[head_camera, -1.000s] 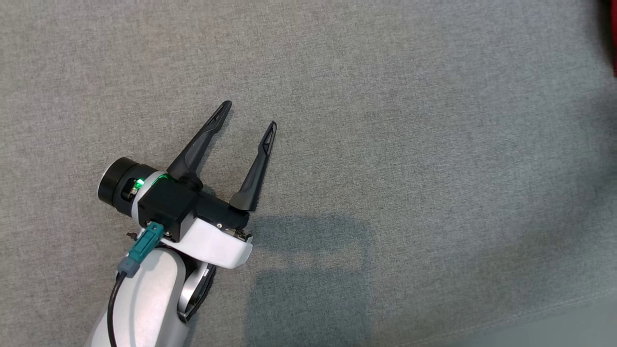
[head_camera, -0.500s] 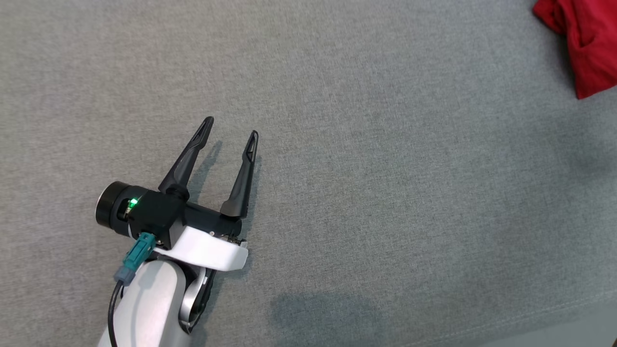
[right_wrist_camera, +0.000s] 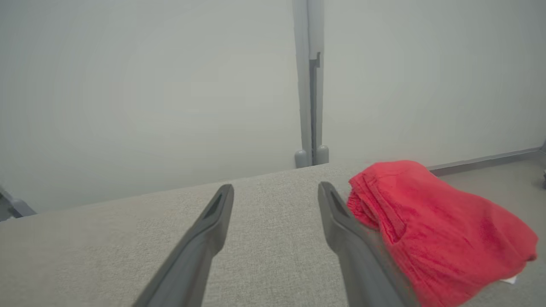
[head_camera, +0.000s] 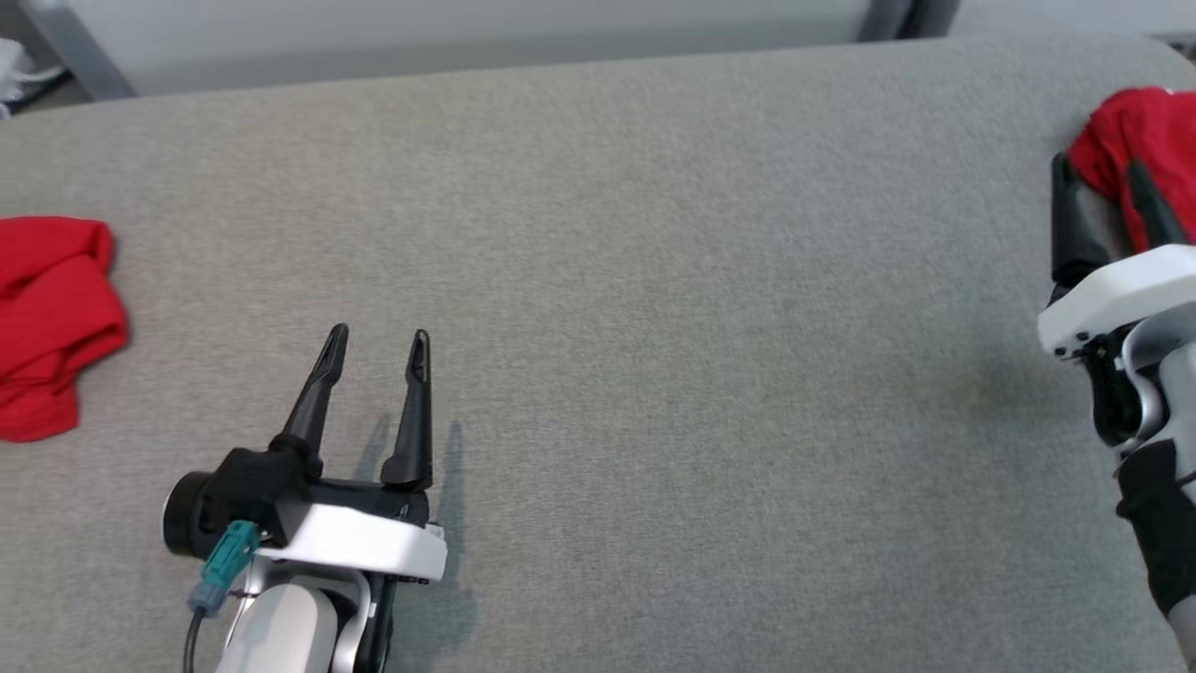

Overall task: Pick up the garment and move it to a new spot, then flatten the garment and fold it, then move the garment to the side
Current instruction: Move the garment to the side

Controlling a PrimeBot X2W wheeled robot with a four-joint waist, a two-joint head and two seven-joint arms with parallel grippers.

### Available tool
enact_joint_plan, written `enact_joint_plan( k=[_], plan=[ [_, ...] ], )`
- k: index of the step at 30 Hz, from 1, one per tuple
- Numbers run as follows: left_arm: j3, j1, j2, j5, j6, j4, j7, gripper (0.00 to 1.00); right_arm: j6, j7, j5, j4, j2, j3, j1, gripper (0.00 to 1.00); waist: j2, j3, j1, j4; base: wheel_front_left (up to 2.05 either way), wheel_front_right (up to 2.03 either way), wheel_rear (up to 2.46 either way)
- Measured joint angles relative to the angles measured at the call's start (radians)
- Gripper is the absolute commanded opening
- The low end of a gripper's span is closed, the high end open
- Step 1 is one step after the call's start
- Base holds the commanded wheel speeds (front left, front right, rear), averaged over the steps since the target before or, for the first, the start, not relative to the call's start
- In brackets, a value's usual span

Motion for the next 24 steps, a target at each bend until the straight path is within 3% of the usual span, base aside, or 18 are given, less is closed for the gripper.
enact_joint_plan(
  k=[5,16,24],
  plan=[
    [0.038,0.032,-0.002,-0.016,0.000,-0.005,-0.003,1.00,0.000,0.000,-0.006,-0.109,0.009,0.035,0.081,1.00,0.0000,-0.062,0.0000,0.048,0.00,0.00,0.00],
    [0.069,0.128,-0.010,-0.012,-0.005,-0.006,-0.003,1.00,0.000,-0.001,-0.103,-0.330,0.087,0.007,0.341,1.00,0.0000,-0.200,0.0000,0.121,0.00,0.00,0.00],
    [0.085,0.184,-0.025,0.027,-0.041,-0.016,-0.003,1.00,0.000,-0.001,-0.137,-0.552,0.131,-0.032,0.551,1.00,0.0000,-0.270,0.0000,0.170,0.00,0.00,0.00]
  ],
)
